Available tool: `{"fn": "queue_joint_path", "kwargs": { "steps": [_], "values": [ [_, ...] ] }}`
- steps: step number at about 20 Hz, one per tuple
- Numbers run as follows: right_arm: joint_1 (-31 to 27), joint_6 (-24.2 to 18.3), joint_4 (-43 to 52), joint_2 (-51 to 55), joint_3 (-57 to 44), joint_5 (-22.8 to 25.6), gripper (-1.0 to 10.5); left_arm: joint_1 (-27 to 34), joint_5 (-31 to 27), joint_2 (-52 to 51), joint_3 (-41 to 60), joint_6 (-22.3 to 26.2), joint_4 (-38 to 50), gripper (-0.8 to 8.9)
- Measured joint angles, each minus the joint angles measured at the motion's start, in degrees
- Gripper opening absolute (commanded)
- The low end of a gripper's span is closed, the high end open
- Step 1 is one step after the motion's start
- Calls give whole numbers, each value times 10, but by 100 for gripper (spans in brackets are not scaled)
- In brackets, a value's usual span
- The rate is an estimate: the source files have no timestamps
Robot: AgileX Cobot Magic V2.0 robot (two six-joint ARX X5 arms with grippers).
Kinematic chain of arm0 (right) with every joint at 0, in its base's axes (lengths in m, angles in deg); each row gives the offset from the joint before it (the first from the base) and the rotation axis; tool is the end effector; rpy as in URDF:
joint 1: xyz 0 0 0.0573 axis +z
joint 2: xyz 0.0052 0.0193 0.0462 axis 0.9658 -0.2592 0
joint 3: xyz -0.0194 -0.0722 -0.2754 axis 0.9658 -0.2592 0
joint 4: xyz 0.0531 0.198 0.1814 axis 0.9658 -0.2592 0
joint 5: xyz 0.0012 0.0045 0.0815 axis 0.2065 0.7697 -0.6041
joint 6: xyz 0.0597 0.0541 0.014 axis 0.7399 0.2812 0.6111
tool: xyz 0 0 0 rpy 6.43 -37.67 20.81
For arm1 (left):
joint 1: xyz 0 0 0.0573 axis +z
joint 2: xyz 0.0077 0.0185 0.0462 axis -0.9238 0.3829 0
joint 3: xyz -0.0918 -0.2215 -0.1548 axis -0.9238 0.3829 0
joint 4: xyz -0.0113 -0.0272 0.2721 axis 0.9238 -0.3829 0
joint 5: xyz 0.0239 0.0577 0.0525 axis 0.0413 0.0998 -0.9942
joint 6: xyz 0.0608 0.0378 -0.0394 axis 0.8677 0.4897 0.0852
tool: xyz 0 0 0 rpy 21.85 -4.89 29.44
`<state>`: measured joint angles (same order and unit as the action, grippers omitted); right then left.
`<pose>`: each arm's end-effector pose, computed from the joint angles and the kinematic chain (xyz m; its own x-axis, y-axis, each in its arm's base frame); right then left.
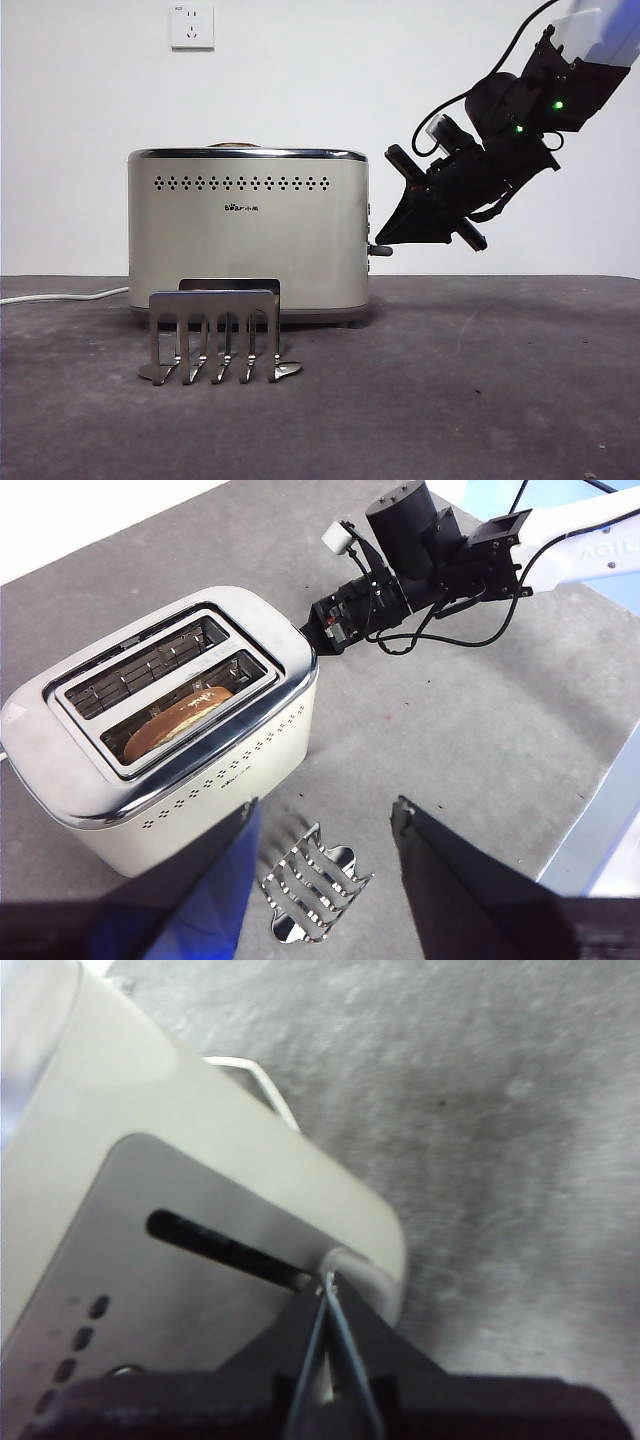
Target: Pick up a slice of bread from the rack,put the bread on the toaster,press the button
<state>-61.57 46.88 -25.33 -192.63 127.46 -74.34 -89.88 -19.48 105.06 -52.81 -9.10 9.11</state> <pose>0.4793 0.1537 0.1704 0.5041 0.7013 -0.5041 -0.4760 0.7126 0.5154 0.2097 -0.1096 0.4857 0.5809 -0.5808 -0.5702 0.6739 0.7361 -0.0633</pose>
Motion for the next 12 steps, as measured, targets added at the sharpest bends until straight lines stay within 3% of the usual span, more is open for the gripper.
{"fn": "queue_joint_path", "kwargs": {
  "steps": [12],
  "values": [
    [0, -6, -3, 0, 1, 2, -13, 0, 0, 0, 0, 0, 0, 228]
  ]
}}
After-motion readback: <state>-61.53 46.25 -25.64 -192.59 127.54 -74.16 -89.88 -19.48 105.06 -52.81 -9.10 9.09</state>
